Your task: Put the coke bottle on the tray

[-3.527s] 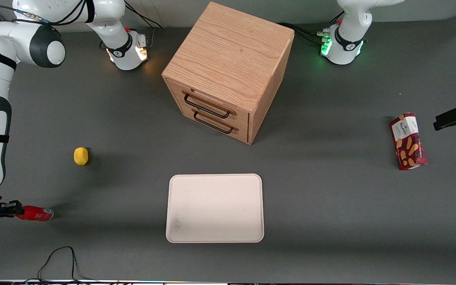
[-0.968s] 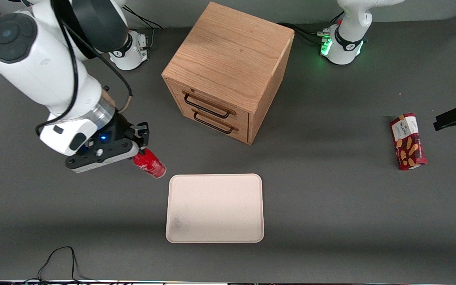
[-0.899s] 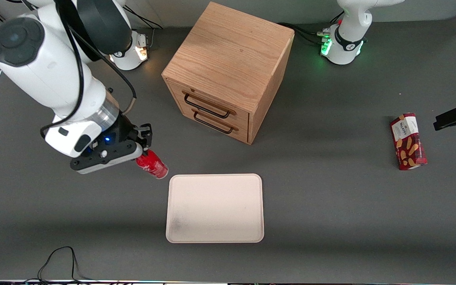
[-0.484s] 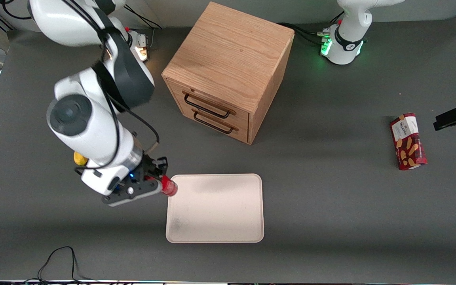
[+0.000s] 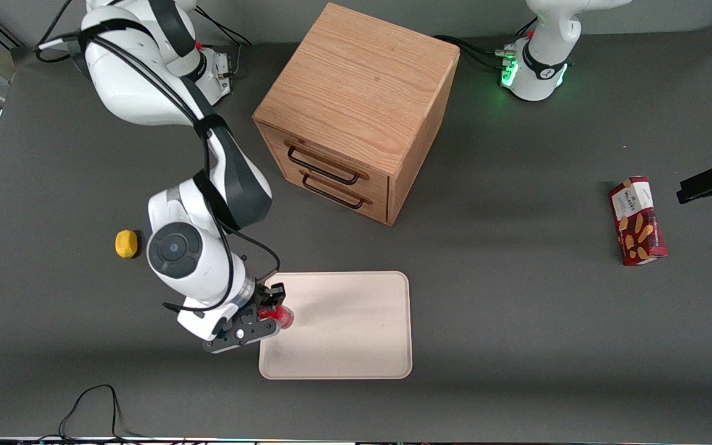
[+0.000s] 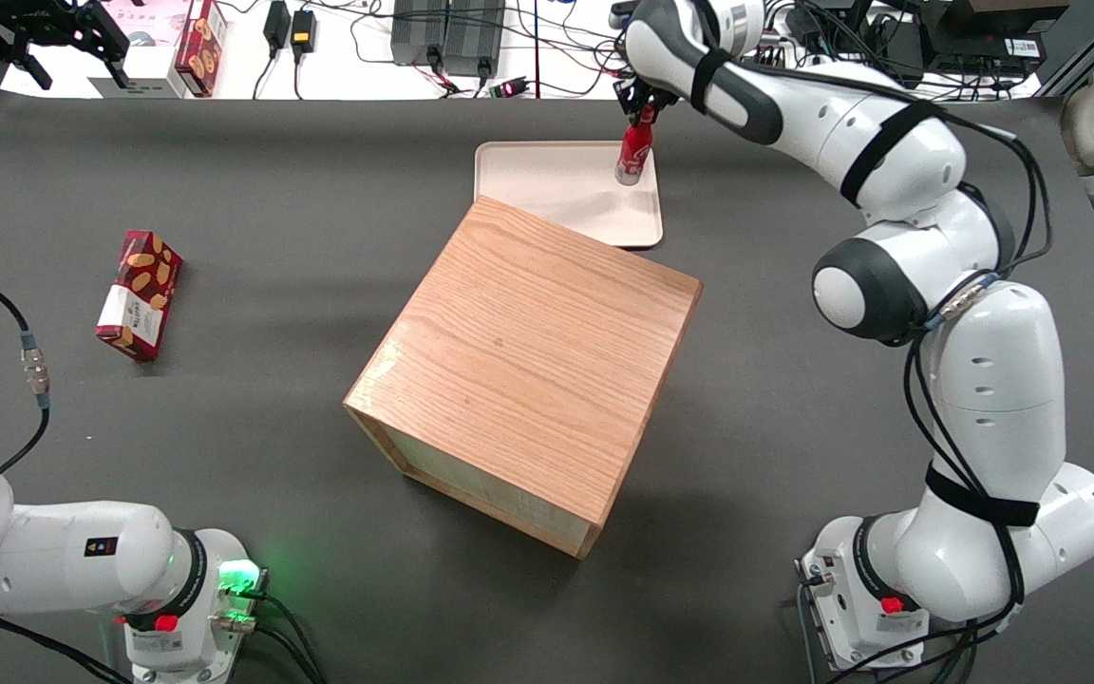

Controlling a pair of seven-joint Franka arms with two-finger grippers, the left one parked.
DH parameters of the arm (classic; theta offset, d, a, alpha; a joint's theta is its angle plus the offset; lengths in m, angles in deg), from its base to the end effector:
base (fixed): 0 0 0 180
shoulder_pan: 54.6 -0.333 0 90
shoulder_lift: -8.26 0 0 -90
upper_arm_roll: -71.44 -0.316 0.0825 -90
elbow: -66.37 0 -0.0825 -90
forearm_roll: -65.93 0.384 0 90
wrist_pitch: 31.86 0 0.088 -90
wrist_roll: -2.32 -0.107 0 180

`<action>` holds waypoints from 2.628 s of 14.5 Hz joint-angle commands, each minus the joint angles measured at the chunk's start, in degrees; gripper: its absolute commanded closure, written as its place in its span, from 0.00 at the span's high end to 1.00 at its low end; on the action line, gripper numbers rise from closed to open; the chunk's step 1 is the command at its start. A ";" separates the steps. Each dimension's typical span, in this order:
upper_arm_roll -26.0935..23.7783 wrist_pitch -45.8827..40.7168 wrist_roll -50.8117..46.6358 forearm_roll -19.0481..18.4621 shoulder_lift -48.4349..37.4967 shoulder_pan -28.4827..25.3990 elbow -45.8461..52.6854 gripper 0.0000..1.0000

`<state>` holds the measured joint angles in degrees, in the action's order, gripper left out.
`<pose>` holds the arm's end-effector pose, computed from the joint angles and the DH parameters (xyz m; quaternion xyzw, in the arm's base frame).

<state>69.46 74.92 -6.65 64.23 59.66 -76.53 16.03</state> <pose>0.7260 0.3071 0.3696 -0.9910 -0.1265 -0.0427 0.0114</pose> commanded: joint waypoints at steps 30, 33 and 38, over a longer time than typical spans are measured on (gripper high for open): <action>-3.91 -18.71 6.85 -2.87 -50.86 20.42 -35.77 1.00; 1.52 -17.92 7.04 0.71 -53.86 20.53 -39.56 1.00; 5.23 -16.61 14.57 4.34 -53.25 21.14 -38.87 1.00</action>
<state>74.43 56.40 3.98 67.85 7.46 -55.61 -21.58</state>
